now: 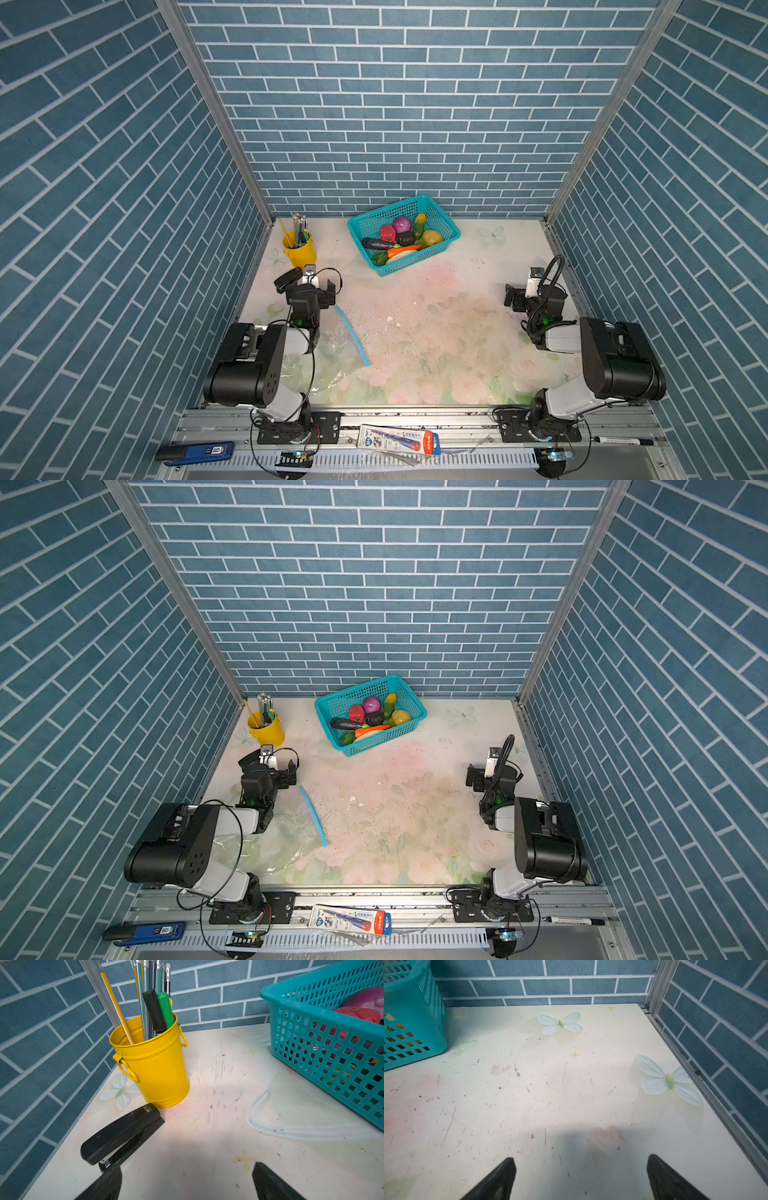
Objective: Place the food in the zip-top bag and seal the zipper
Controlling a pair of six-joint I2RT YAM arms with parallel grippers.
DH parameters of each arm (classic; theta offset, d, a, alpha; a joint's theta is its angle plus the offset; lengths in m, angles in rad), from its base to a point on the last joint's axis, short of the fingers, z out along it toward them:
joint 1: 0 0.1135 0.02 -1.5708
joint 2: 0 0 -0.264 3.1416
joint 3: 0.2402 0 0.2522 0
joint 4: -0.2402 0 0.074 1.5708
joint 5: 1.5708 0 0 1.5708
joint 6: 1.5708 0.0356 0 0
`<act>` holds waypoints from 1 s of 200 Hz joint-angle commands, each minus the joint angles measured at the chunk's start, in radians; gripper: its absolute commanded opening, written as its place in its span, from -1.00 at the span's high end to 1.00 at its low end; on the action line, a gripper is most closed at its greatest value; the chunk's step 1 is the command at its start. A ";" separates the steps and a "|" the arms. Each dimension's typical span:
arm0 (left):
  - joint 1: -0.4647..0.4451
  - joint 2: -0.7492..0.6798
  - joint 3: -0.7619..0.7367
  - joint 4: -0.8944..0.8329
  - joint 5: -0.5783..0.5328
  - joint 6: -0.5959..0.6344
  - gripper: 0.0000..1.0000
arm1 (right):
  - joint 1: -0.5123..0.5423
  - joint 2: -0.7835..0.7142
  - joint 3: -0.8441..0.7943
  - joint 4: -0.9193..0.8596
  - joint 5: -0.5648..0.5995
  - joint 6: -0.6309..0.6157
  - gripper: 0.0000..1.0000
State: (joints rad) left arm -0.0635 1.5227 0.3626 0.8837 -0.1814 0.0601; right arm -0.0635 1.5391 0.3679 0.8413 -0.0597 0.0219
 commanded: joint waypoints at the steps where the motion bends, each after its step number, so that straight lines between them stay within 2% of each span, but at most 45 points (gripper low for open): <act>1: 0.007 0.006 0.019 -0.009 0.005 -0.003 -0.99 | 0.009 0.007 0.031 0.016 0.019 0.015 -0.98; 200: 0.007 0.007 0.018 -0.009 0.005 -0.003 -0.99 | 0.011 0.007 0.031 0.014 0.009 0.014 -0.98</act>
State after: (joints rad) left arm -0.0635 1.5227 0.3626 0.8833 -0.1814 0.0601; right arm -0.0570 1.5391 0.3679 0.8417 -0.0521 0.0219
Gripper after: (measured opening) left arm 0.994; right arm 0.989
